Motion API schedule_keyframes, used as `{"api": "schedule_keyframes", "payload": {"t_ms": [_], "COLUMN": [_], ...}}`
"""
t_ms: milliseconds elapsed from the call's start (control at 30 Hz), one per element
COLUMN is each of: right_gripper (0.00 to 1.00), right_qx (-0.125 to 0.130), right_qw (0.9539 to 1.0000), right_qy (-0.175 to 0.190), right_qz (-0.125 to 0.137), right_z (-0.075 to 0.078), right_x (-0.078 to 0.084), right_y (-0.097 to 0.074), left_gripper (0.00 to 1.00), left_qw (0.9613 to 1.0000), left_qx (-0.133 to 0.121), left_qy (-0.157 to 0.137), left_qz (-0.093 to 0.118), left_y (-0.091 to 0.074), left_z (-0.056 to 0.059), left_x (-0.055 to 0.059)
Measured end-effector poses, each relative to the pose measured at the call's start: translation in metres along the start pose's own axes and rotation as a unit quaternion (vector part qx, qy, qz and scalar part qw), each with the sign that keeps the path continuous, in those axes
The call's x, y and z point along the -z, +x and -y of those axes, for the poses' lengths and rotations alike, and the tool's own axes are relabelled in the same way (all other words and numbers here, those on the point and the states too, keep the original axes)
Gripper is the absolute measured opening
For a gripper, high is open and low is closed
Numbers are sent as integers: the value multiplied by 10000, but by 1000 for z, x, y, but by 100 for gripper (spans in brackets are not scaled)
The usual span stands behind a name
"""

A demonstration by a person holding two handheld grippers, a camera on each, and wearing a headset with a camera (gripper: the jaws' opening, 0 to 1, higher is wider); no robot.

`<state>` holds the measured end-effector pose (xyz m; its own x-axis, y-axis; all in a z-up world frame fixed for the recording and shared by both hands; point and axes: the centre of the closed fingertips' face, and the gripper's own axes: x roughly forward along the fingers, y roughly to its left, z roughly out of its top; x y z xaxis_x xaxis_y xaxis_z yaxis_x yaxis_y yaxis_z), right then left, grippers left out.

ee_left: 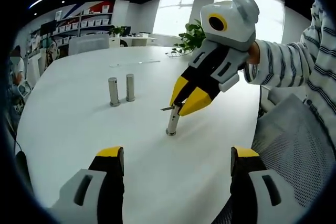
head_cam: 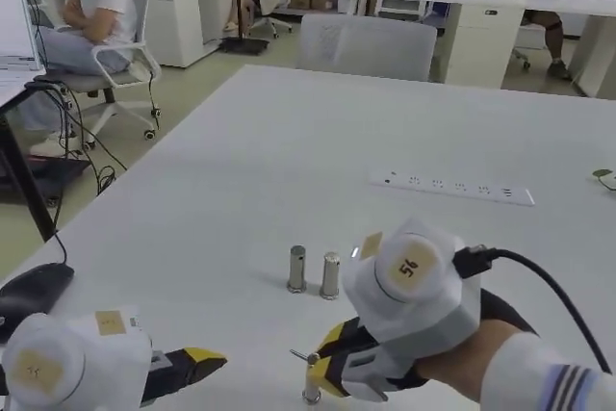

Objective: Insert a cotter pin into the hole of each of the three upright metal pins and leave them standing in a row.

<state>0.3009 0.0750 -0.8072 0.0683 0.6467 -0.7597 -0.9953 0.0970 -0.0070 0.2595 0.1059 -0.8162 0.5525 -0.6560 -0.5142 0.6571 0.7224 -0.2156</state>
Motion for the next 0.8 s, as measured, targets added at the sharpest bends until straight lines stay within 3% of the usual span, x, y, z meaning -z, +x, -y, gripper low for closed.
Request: {"api": "schedule_keyframes", "payload": {"t_ms": [400, 800], "right_gripper": [10, 10], "right_qx": [-73, -251], "right_qw": [10000, 9993], "right_qy": [-59, -257], "right_qz": [3, -34], "right_z": [-3, -7], "right_x": [-9, -12], "right_y": [14, 23], "left_gripper": [90, 91], "left_qw": [9998, 9996], "left_qx": [-192, -208], "left_qy": [-111, -180], "left_qz": [-5, 23], "left_y": [-11, -12], "left_z": [-7, -7], "left_x": [5, 6]}}
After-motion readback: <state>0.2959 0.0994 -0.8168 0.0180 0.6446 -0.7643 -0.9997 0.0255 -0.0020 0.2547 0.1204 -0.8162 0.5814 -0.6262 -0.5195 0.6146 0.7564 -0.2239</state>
